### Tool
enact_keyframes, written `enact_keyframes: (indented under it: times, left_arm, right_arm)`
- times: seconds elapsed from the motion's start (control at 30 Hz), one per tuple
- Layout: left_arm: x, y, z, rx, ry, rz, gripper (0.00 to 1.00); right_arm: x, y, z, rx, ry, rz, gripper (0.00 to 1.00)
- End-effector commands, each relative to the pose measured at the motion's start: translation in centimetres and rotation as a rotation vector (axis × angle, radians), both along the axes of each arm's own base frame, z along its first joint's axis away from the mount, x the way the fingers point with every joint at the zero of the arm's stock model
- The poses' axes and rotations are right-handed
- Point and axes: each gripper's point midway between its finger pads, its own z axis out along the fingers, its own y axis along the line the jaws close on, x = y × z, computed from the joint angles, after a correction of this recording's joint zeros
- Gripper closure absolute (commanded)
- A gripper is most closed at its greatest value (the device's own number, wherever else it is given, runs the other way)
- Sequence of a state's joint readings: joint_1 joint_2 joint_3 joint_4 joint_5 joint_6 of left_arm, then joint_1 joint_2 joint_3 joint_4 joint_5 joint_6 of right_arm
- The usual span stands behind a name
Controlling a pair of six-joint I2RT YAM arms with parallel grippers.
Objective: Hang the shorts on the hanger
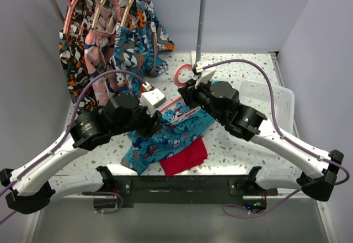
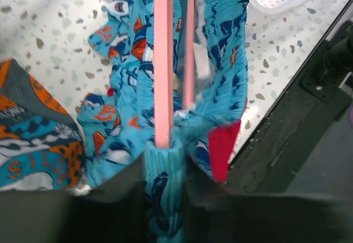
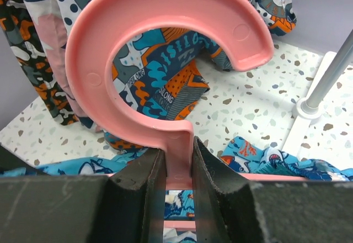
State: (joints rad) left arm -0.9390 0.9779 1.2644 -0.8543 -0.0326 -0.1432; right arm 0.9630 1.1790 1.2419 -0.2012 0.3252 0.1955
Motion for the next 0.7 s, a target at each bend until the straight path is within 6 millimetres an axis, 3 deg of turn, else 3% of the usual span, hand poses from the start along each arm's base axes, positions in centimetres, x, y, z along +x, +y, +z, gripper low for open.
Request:
enact_keyframes:
  times: [0.0, 0.07, 0.13, 0.23, 0.33, 0.6, 0.67]
  left_arm:
    - [0.1, -2.3, 2.4, -0.152, -0.049, -0.044, 1.0]
    - [0.2, -2.2, 2.9, -0.183, -0.062, -0.031, 1.0]
    - [0.9, -1.4, 4.3, -0.239, -0.126, 0.027, 1.0]
    - [1.4, -0.3, 4.8, -0.281, -0.162, 0.094, 1.0]
    - [1.6, 0.2, 4.9, -0.282, -0.159, 0.131, 1.0]
    - [2.0, 2.4, 6.4, -0.276, -0.183, 0.223, 1.0]
    - [1.9, 2.9, 7.2, -0.278, -0.191, 0.237, 1.0]
  right_arm:
    - [0.0, -0.1, 4.9, 0.106, -0.081, -0.013, 1.0]
    - [0.0, 0.0, 4.8, 0.103, -0.078, -0.012, 0.99]
    - [0.1, 0.0, 4.7, 0.104, -0.069, -0.018, 0.84]
    - [0.1, -0.3, 5.1, 0.113, -0.039, -0.037, 0.67]
    - [0.1, -0.7, 5.7, 0.129, -0.018, -0.059, 0.57]
    - [-0.8, -2.5, 8.3, 0.177, 0.006, -0.096, 0.48]
    - [-0.9, -3.3, 9.3, 0.193, 0.003, -0.121, 0.39]
